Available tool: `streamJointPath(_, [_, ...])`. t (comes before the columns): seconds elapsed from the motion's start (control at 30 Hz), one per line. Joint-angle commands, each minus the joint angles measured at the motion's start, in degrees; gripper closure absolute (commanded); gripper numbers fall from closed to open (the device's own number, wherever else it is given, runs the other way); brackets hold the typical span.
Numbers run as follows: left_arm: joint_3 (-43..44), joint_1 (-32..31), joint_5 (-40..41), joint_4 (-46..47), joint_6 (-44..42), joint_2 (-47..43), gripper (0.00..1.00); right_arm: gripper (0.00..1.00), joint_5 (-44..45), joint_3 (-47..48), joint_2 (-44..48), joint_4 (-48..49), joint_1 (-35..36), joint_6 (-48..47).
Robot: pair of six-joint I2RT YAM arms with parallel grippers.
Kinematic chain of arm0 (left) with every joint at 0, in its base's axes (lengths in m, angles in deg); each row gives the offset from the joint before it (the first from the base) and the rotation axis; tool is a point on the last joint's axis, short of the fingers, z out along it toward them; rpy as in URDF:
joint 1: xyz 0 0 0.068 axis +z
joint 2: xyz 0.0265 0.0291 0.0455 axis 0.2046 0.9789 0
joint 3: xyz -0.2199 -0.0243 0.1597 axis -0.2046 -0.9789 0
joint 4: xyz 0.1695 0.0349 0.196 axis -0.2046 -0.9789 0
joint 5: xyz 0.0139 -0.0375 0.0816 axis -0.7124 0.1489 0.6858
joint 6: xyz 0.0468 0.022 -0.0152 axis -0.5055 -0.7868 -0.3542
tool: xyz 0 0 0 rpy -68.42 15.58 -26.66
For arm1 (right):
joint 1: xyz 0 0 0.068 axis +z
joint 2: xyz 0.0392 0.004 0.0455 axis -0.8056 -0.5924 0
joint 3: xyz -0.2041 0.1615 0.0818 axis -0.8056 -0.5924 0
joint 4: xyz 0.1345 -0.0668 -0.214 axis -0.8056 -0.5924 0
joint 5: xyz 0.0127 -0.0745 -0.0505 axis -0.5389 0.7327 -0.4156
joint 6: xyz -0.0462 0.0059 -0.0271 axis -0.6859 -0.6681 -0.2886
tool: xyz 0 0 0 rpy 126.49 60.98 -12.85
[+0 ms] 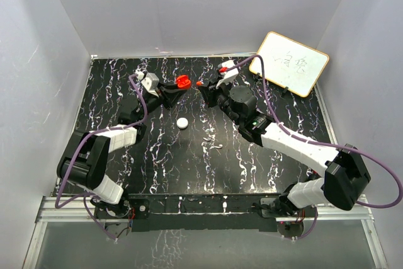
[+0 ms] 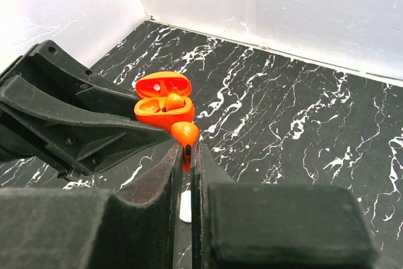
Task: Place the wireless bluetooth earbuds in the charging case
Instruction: Place the earbud in the charging case.
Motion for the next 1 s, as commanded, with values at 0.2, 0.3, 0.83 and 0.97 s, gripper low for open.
streamJointPath(0.2, [2.93,0.16,-3.47,2.41,2.57,1.11,1.0,1.0,-1.17,2.66,-1.06,4.5,0.06,-0.74])
streamJointPath(0.3, [3.42,0.05,-4.56,2.22,3.03,1.83,1.0,1.0,-1.64,1.95,-1.04,6.09,0.06,-1.21])
streamJointPath(0.83, [5.39,-5.72,0.22,-7.98,-8.96,-0.12,1.0,1.0,-1.95,2.76,-3.6,9.68,1.76,-5.93])
streamJointPath(0.97, [5.45,-6.15,0.62,-8.03,-9.23,-0.33,1.0,1.0,-1.36,2.38,-3.82,10.68,2.21,-7.64])
